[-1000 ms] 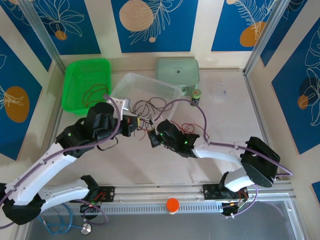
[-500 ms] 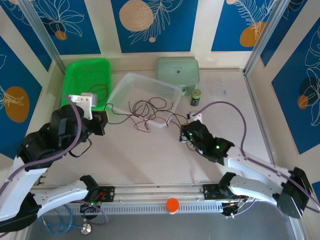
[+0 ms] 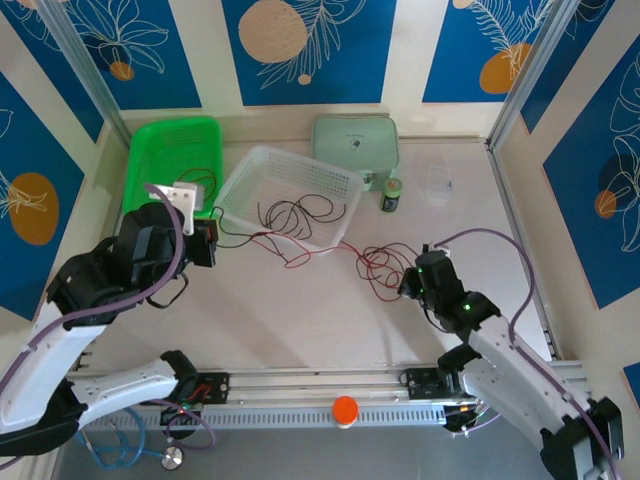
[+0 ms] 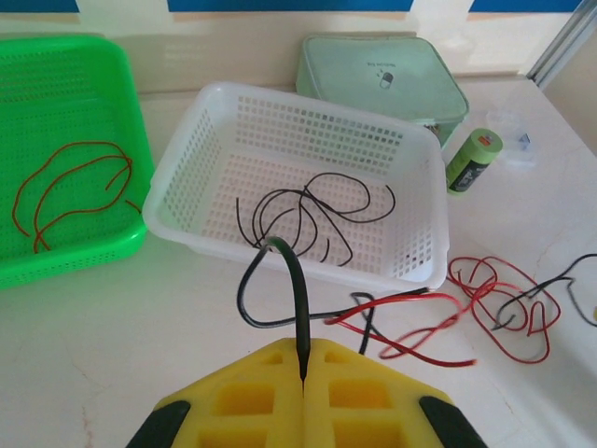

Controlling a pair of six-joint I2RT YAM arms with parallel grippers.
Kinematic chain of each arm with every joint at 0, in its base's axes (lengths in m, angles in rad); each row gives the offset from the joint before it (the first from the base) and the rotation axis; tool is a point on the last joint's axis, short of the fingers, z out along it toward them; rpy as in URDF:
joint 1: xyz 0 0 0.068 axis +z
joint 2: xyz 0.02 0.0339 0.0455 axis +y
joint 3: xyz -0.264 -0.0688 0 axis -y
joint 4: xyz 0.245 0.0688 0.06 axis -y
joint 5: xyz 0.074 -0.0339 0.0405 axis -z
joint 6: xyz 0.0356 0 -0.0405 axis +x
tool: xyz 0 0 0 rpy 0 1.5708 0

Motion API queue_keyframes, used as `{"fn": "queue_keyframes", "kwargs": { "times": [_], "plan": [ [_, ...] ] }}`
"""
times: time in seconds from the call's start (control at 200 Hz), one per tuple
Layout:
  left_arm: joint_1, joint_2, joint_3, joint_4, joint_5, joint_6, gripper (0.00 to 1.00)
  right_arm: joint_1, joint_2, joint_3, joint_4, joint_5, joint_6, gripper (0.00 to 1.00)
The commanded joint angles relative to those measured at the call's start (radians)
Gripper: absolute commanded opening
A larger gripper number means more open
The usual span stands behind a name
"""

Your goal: Untangle the cables

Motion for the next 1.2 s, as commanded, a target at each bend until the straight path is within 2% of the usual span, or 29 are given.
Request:
{"fn": "queue_keyframes", "kwargs": {
  "times": [0.0,0.08,0.17,0.425,0.81,0.97,1.101,1.146,1.191],
  "plan": [
    [0.009,0.010,-0.005,0.042,0.043,0.016,0.00,-0.012,0.096,-0.023,0.056,-0.107,0.051,0.00],
    [0.010,0.026,-0.008,0.051,0.062,0.020,0.00,-0.010,0.163,0.019,0.015,-0.065,0.067,0.00],
    [0.009,0.038,0.000,0.041,0.041,0.032,0.00,-0.057,0.241,0.053,-0.026,-0.043,0.111,0.00],
    [0.009,0.009,0.097,-0.090,-0.173,0.068,0.00,-0.169,0.386,0.122,-0.048,-0.019,0.150,0.00],
    [0.009,-0.018,0.075,-0.094,-0.185,0.072,0.00,-0.275,0.509,0.181,-0.062,0.005,0.144,0.00],
    [0.009,-0.034,0.075,-0.078,-0.160,0.074,0.00,-0.325,0.538,0.203,-0.062,-0.015,0.124,0.00],
    [0.009,-0.024,0.044,-0.036,-0.076,0.068,0.00,-0.315,0.535,0.223,-0.060,-0.073,0.093,0.00],
    [0.009,-0.017,0.024,-0.001,-0.021,0.066,0.00,-0.300,0.515,0.221,-0.045,-0.114,0.067,0.09],
    [0.010,-0.006,0.001,0.040,0.040,0.064,0.00,-0.283,0.489,0.224,-0.043,-0.150,0.050,0.21]
  ]
}}
